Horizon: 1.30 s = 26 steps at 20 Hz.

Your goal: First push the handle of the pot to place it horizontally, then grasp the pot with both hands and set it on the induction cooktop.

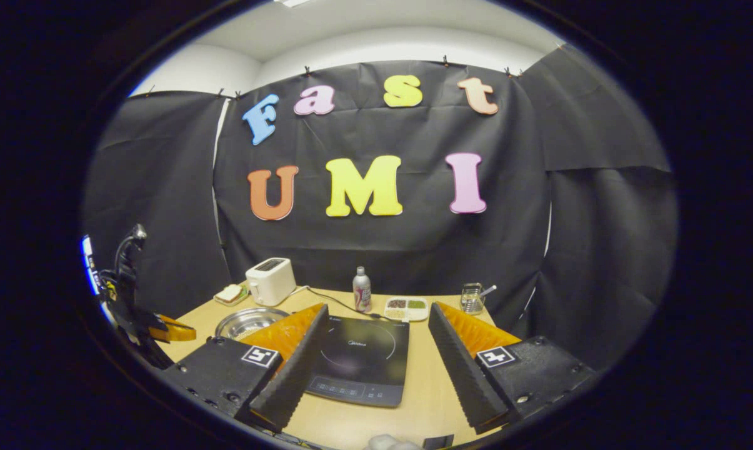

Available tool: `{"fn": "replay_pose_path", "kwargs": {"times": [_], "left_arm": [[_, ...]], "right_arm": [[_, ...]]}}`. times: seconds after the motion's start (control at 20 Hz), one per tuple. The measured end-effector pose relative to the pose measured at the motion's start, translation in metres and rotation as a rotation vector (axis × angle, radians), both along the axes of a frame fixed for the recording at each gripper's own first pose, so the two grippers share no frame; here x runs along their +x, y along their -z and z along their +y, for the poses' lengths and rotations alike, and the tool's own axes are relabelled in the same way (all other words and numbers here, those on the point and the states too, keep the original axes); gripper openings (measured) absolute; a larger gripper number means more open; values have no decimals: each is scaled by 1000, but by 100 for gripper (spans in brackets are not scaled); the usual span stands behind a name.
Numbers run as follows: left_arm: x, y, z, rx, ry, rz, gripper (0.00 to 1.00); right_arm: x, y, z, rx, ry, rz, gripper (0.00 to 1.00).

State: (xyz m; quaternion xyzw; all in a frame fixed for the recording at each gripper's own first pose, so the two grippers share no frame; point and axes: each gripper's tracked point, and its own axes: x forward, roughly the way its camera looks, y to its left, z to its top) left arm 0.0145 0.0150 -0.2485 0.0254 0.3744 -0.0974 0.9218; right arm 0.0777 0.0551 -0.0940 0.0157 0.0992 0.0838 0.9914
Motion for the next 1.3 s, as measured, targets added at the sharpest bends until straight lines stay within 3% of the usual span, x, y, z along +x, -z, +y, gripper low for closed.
{"fn": "replay_pose_path", "kwargs": {"times": [0.3,0.6,0.65,0.7,0.85,0.9,0.95,1.3], "left_arm": [[5,69,7,42,8,229,0],[19,112,18,118,45,374,0],[21,117,22,129,46,388,10],[21,124,28,135,39,412,0],[23,134,42,141,9,440,0],[23,135,47,146,0,446,10],[24,137,52,150,-7,452,0],[28,138,74,168,-36,464,0]], "right_arm": [[35,19,-20,-1,14,41,100],[66,27,-33,2,15,77,100],[70,27,-34,-1,14,75,99],[74,26,-34,-6,10,74,99],[86,26,-31,-14,-2,78,100],[89,26,-30,-14,-8,80,100],[91,28,-27,-13,-14,85,100],[101,33,-17,-17,-36,106,100]]}}
